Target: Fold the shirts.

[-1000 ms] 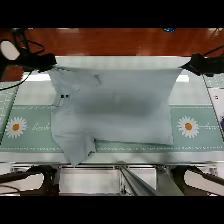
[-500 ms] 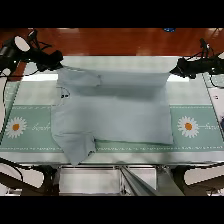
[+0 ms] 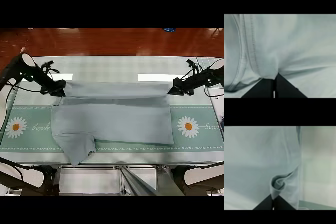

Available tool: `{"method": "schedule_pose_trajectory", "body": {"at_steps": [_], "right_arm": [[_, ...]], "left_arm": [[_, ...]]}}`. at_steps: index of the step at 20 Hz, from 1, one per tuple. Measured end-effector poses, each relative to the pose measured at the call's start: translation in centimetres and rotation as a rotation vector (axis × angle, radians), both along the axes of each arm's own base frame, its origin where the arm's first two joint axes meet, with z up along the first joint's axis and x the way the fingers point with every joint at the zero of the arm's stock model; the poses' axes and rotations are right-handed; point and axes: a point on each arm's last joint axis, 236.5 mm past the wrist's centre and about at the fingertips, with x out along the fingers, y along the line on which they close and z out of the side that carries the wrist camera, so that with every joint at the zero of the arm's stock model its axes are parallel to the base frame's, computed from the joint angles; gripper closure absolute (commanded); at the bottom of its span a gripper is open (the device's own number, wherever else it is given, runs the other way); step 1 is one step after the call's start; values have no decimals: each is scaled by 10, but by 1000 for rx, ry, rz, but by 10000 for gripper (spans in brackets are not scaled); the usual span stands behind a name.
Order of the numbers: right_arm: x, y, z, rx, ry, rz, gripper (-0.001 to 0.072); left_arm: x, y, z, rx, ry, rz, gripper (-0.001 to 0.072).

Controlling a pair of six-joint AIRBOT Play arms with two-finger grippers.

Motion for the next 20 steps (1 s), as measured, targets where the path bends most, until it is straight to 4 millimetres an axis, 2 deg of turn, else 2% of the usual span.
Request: {"method": "schedule_pose_trajectory", "body": {"at_steps": [1, 3, 6, 9, 11, 13, 14, 16, 18, 20], "right_arm": [[-3, 1, -4, 4, 12, -5, 306], [-7, 3, -6, 16, 23, -14, 305], [-10, -4, 13, 22, 0, -44, 305], [-16, -34, 51, -35, -77, -108, 305], [-35, -61, 71, -105, -114, -171, 305], [-61, -77, 81, -150, -147, -264, 305], [-75, -78, 81, -157, -156, -298, 305], [-105, -65, 75, -143, -179, -352, 305], [-129, -44, 67, -99, -200, -379, 305], [-147, -22, 60, -47, -220, -392, 305]], "left_arm": [[-5, 0, -5, -2, 15, -3, 212], [-13, 0, -6, -6, 34, -22, 197], [-18, 5, 12, -14, 32, -37, 197], [-22, 25, 44, -9, -27, 4, 198], [-37, 51, 59, 1, -49, 74, 198], [-67, 74, 61, -18, -40, 172, 198], [-84, 80, 59, -45, -43, 227, 198], [-124, 81, 50, -109, -20, 307, 198], [-159, 78, 35, -143, 5, 381, 197], [-190, 61, 16, -186, 62, 426, 197]]}}
